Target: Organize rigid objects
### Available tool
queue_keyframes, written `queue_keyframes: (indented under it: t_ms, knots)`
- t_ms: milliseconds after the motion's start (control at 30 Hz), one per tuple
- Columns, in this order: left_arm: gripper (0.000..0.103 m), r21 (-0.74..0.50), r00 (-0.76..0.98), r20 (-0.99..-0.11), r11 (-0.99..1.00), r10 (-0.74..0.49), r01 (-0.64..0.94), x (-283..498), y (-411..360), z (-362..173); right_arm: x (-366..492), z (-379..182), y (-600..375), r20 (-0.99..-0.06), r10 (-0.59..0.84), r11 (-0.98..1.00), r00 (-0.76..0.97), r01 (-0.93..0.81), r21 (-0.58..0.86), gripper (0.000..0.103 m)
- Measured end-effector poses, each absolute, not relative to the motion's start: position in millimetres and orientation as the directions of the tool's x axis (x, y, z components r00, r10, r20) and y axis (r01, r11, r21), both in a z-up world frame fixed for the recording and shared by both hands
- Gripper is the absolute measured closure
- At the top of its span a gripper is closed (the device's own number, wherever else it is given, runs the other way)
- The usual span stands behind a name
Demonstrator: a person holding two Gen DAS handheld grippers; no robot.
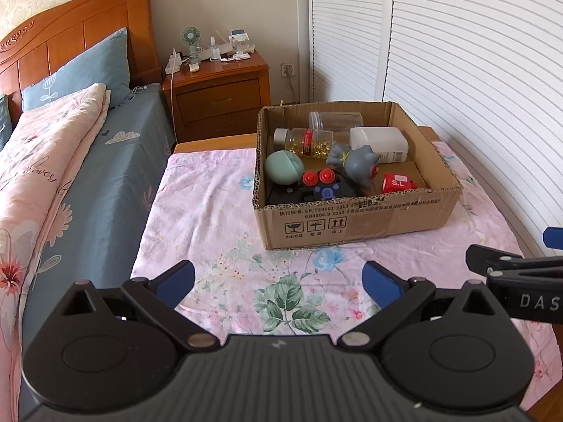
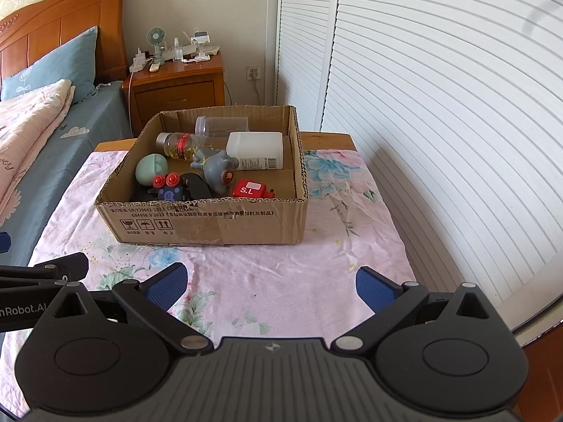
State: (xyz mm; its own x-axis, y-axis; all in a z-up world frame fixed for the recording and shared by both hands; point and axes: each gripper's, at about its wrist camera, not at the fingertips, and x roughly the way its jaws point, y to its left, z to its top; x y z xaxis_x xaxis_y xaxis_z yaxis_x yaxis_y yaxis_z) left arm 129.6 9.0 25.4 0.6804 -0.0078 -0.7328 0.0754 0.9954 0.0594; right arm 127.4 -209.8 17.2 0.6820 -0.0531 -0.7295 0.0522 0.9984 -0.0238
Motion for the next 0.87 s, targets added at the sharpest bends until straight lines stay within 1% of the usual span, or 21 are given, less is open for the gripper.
queue_keyframes:
  t_ms: [867]
  knots:
    - [0.002,0.065,0.682,-0.731,0.996,0.004,0.064,126.2,8.9,28.3,125.2,18.5,-209.2,-0.725,-0.052,0.999,0.687,0.045,-0.029,0.0]
